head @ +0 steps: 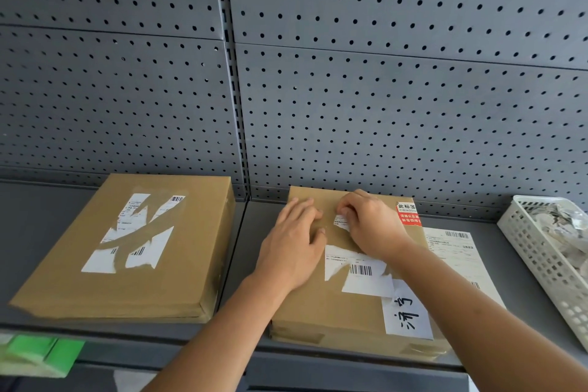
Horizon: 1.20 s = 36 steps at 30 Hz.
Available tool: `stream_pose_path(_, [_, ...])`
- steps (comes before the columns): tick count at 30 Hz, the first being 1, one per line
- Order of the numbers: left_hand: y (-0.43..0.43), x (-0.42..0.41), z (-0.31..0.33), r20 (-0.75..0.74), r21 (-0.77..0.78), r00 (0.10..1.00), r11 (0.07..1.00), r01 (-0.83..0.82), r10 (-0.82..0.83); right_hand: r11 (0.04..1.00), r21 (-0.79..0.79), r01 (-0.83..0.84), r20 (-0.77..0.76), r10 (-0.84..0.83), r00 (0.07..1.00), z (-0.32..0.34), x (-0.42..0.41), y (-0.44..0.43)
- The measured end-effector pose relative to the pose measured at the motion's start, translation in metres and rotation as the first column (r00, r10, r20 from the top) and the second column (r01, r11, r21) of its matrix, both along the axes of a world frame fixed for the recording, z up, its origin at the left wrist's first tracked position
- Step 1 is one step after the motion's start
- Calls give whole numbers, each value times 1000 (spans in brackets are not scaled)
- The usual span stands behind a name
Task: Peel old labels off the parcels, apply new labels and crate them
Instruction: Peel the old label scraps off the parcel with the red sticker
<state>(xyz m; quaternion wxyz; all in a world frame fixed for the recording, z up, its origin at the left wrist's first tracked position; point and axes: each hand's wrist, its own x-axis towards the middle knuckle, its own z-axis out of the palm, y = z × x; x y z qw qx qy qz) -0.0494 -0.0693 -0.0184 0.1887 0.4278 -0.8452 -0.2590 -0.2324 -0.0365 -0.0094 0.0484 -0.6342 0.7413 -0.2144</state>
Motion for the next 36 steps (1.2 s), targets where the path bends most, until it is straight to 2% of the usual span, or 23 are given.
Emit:
stream_pose_path(5, [-2, 0, 1, -4, -3, 1000, 1000, 1, -1, 999, -29, 20, 90, -18, 996, -2, -3, -1])
stream_pose_path(12, [-1, 0, 0, 3, 1, 1000, 1000, 0, 0, 1000, -3, -27, 7, 27, 1000, -3, 0, 1])
stream_pose_path(16, [-1, 0, 2, -6, 3, 1000, 1000, -2, 2, 997, -83, -2, 113, 12, 993, -5, -3, 3])
stream_pose_path(23, [-1, 0, 2, 5, 2, 1000, 1000, 0, 0, 999, -43, -16, -15, 15, 1000, -4, 1, 1])
stream_pose_path(27, [0, 0, 2, 2, 2, 1000, 1000, -1, 1, 1000, -16, -6, -15, 5, 1000, -2, 1, 0])
stream_pose_path(32, [-1, 0, 3, -2, -5, 1000, 1000, 2, -2, 999, -40, 36, 67, -33, 997, -2, 1, -2])
stream_pose_path(36, [-1, 1, 2, 3, -4, 1000, 1000, -5, 5, 999, -39, 1, 9, -1, 1000, -5, 4, -2])
